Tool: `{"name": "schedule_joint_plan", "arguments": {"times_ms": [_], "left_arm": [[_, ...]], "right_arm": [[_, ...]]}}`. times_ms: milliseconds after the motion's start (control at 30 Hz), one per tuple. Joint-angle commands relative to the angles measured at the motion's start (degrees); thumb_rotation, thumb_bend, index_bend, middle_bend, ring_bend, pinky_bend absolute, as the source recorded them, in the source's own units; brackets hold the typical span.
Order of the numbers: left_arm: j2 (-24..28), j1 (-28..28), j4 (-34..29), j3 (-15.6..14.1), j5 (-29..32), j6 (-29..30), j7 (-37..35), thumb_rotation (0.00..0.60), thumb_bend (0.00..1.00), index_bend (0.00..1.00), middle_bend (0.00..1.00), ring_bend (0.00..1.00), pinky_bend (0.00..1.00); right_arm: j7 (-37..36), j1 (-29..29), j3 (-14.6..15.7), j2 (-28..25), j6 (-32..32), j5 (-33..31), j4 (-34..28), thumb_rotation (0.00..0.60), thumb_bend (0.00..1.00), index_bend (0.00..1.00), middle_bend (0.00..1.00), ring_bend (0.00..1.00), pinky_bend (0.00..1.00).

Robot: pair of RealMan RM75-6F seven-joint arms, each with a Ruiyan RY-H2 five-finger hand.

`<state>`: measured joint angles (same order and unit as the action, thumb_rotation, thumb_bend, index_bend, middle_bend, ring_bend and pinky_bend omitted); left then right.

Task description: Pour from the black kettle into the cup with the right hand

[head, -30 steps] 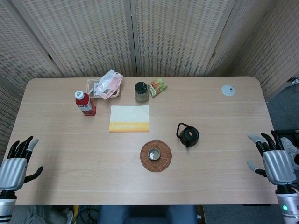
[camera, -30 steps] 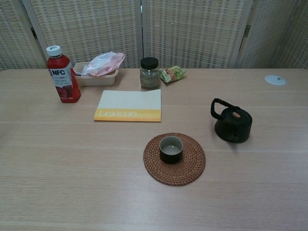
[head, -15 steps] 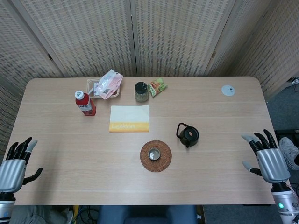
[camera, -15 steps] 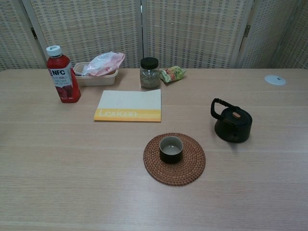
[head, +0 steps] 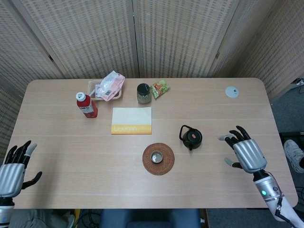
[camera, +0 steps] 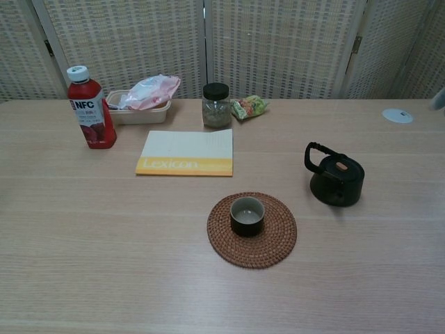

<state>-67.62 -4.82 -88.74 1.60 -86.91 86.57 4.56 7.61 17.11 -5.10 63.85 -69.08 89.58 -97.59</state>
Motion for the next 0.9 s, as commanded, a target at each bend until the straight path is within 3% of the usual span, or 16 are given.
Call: {"name": "schedule_joint_plan", "arguments": {"times_ms": [33,400,667,900], "left_arm": [[0.0,0.2,-0.1,-0.1,0.0,0.1,0.0,0.600,0.25,0.09,0.03,0.10,0.01],[0.3,0.7,-0.7,-0.3,-0.6,0.9,0.4,0.600,0.25,0.09,0.03,0.10,0.01],[0.6,1.2,-1.1,-0.5,-0.5,1.3,0.6,0.600,0.25,0.09,0.03,0.10,0.01],[0.5,1.1,-1.4,-0.5,-0.7,1.0,0.8,0.600,0.25,0.09,0.03,0.10,0.01]], "right_arm": [[1.7,4.2,-1.4,0.6,4.7,-0.9,-0.9,0.600,0.15,0.30,0.34,0.18,0.11],[5.9,14.8,-4.5,3.9,18.7,-9.3,-1.0,0.600,0.14,0.30,0.34,0.18,0.11],[6.7,21.1,-5.7,8.3,24.9,-13.6,2.6,0.600,0.49,0.30,0.34,0.18,0.11],[7.6,25.7,-5.9,12.5,28.6,-16.8,7.4,0.600,0.60,0.30,0.34,0.18,0.11]]}}
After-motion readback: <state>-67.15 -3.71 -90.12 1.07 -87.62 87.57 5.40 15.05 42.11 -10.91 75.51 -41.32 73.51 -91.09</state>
